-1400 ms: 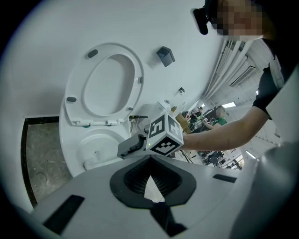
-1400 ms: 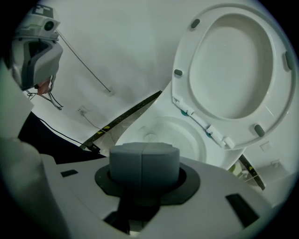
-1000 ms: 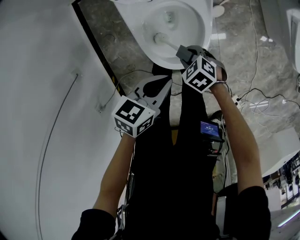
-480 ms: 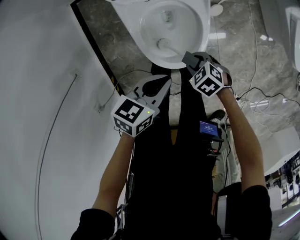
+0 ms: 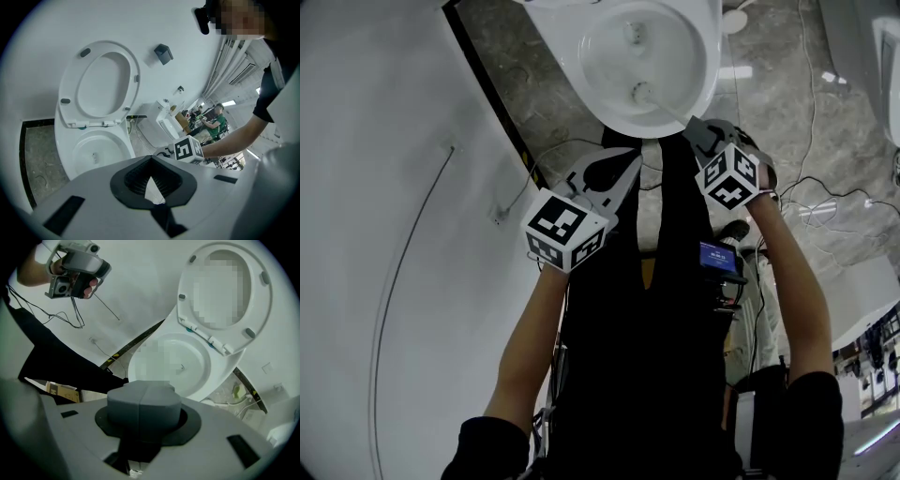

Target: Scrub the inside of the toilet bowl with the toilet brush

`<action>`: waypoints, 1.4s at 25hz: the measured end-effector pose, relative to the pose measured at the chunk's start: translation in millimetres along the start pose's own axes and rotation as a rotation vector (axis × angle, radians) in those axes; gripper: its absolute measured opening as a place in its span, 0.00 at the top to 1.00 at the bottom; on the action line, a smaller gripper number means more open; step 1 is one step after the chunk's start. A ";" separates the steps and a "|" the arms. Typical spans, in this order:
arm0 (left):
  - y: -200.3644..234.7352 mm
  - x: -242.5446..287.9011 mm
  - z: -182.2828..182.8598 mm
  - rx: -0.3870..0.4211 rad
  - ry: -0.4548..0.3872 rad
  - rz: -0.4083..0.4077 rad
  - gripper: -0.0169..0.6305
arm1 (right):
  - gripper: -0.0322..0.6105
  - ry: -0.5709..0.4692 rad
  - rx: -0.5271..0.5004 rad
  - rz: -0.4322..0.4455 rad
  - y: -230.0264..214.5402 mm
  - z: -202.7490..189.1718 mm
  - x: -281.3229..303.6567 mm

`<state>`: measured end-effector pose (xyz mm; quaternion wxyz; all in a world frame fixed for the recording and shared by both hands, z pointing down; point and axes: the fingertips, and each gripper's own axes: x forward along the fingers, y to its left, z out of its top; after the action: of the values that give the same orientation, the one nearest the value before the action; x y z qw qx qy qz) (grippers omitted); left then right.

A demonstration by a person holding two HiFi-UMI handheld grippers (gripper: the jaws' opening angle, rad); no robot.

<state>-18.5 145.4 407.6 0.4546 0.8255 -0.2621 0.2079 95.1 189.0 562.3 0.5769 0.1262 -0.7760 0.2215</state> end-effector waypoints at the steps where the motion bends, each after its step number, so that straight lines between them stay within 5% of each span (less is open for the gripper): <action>1: -0.2 0.1 0.5 0.000 0.000 0.001 0.96 | 0.70 0.006 -0.004 -0.001 -1.7 -2.6 -1.2; 23: 7.6 -8.5 -4.6 -0.010 -0.008 0.015 0.96 | 0.70 0.123 -0.175 -0.137 -93.2 -17.7 -20.7; 35: 12.2 -13.3 -0.8 -0.021 -0.016 0.020 0.96 | 0.71 0.091 -0.164 -0.230 -136.7 1.4 -32.7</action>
<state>-36.4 143.9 408.2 0.4590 0.8196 -0.2761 0.2031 165.5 67.4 558.0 0.6415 0.1562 -0.7450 0.0953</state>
